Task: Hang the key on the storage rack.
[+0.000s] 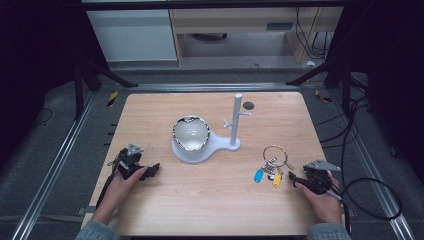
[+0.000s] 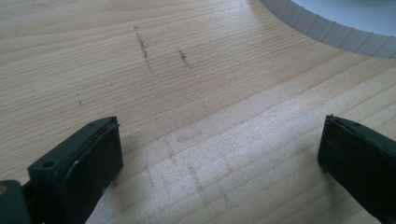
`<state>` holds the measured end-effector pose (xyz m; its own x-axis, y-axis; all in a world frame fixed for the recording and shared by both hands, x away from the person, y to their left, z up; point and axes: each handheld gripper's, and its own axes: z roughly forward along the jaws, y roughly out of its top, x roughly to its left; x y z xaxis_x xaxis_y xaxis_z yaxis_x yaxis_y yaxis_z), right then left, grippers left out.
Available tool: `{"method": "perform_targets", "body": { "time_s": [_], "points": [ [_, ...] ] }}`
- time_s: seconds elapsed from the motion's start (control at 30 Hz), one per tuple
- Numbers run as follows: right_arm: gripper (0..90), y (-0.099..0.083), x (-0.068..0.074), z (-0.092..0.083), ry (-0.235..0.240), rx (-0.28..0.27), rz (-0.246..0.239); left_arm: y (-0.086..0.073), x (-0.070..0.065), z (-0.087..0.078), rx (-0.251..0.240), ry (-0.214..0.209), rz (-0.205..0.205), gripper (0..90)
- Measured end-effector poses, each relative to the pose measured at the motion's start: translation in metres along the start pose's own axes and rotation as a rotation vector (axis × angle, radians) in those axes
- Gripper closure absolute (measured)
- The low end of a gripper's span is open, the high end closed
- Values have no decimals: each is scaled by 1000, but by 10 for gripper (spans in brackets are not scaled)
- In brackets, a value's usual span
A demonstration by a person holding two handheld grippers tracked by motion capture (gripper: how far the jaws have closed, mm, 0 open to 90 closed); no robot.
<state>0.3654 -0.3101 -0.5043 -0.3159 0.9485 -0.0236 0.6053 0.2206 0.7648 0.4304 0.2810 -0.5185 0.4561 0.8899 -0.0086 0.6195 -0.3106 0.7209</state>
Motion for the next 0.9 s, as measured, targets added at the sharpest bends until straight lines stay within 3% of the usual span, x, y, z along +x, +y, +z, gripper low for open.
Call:
{"method": "perform_targets", "body": {
  "time_s": [0.27,0.3,0.37,0.4,0.7,0.8,0.9],
  "points": [
    [404,4,1,-1,25,29,10,0,-1,0,0,0,2,0],
    [475,7,2,-4,34,24,0,0,-1,0,2,0,4,0],
    [492,8,3,-6,37,17,-7,0,-1,-1,2,-1,6,0],
    [555,12,4,-10,41,-8,-12,0,-2,0,0,-4,7,0],
    [787,22,2,-19,52,-40,-31,0,-3,0,0,-7,8,0],
    [801,28,2,-17,58,-33,-35,0,-3,-1,1,-7,10,0],
    [795,43,-1,-6,65,11,-83,-1,-4,-1,0,-7,11,0]
  ]
}}
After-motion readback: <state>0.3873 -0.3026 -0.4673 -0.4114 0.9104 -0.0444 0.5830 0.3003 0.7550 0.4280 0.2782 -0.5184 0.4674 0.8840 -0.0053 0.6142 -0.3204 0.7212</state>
